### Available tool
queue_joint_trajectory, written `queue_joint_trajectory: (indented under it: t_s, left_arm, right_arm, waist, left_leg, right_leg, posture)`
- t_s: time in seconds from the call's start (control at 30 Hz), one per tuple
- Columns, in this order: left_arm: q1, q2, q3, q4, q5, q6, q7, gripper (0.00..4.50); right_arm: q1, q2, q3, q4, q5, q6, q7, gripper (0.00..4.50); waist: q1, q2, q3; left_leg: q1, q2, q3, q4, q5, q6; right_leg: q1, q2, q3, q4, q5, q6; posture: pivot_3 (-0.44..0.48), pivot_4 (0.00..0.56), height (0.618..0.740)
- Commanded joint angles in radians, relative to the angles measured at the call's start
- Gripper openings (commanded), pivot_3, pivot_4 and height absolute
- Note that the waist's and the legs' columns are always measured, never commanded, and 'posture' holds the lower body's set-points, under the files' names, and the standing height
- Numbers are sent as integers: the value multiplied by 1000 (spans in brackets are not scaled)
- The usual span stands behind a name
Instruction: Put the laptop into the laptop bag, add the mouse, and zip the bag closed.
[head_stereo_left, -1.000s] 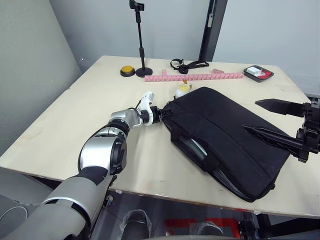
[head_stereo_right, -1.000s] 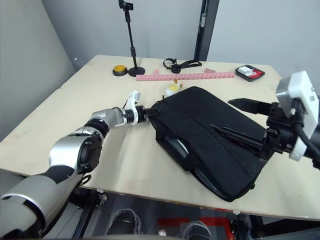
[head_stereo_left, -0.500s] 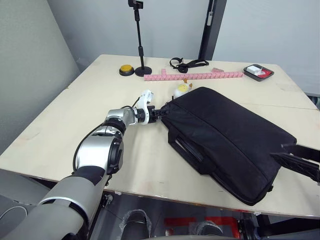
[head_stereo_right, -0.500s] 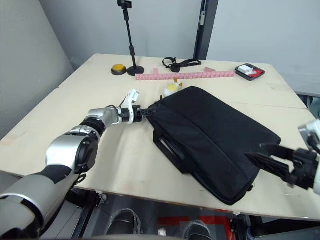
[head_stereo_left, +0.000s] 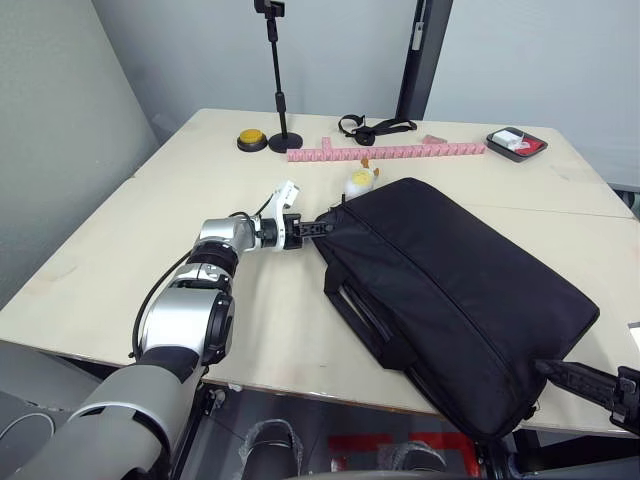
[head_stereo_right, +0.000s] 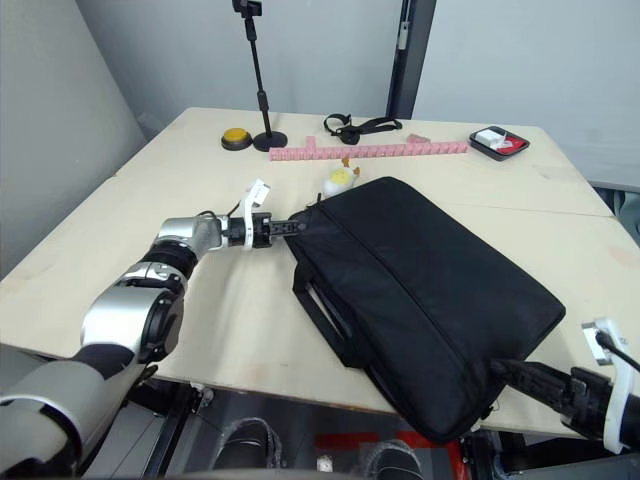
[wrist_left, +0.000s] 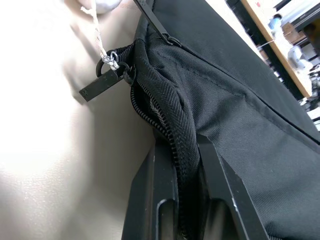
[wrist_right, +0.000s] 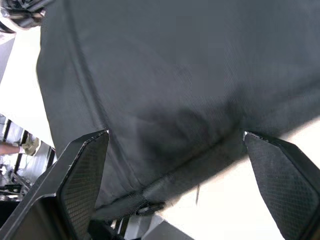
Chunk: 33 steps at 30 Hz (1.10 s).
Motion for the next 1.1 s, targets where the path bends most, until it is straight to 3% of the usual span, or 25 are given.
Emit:
queue_joint_trajectory:
  t_s: [0.03, 0.17, 0.27, 0.57, 0.6, 0.73, 0.87, 1.1]
  left_arm:
    - [11, 23, 2, -109, -46, 32, -35, 9]
    - [30, 27, 4, -145, -56, 55, -19, 9]
    - [37, 29, 5, -151, -59, 57, -14, 9]
    - [52, 24, -5, -173, -75, 66, -6, 9]
    - [54, 27, -5, -178, -77, 69, -7, 0]
    - [66, 41, -12, -211, -78, 80, -9, 0]
    - [131, 100, -25, -372, -103, 158, -31, 0]
    - [320, 216, -62, -748, -169, 341, -42, 0]
  right_arm:
    - [43, -9, -15, 17, -33, -13, 45, 4500]
    - [77, -19, -43, 13, -34, -7, 91, 4500]
    - [73, -13, 11, -51, -26, 14, 86, 4500]
    - [-68, 44, 117, -19, -44, 15, 15, 4500]
    - [-88, 45, 114, -10, -41, 13, 13, 3977]
    - [-185, 32, 114, 0, -21, 23, -9, 2627]
    - [-408, 33, 206, -53, -114, -7, -178, 1367]
    - [-735, 36, 339, -23, -231, 15, -332, 1367]
  waist:
    - [-2, 0, 0]
    - [1, 0, 0]
    - [1, 0, 0]
    - [-6, 0, 0]
    - [-7, 0, 0]
    - [-19, 0, 0]
    - [-56, 1, 0]
    - [-49, 4, 2]
  left_leg:
    - [0, 0, 0, 0, 0, 0]
    - [0, 0, 0, 0, 0, 0]
    - [0, 0, 0, 0, 0, 0]
    - [3, 1, 0, 0, 0, 0]
    - [4, 1, 0, 0, 0, 0]
    - [5, 1, 1, 1, 0, 0]
    - [6, 1, 1, 1, 1, -1]
    - [4, 1, 5, -2, 1, -2]
  right_leg:
    - [0, 0, 0, 0, 0, 0]
    - [0, 0, 0, 0, 0, 0]
    - [0, 0, 0, 0, 0, 0]
    - [2, 0, 1, 0, 0, 0]
    - [3, 0, 1, 0, 0, 0]
    - [3, 0, 1, 1, 0, -1]
    - [3, 1, 3, 3, 1, -1]
    - [-3, 2, 6, 5, 1, 0]
  posture:
    - [0, 150, 739]
    - [0, 150, 739]
    - [0, 150, 739]
    - [0, 150, 739]
    - [0, 150, 739]
    - [0, 150, 739]
    - [0, 150, 739]
    - [0, 150, 739]
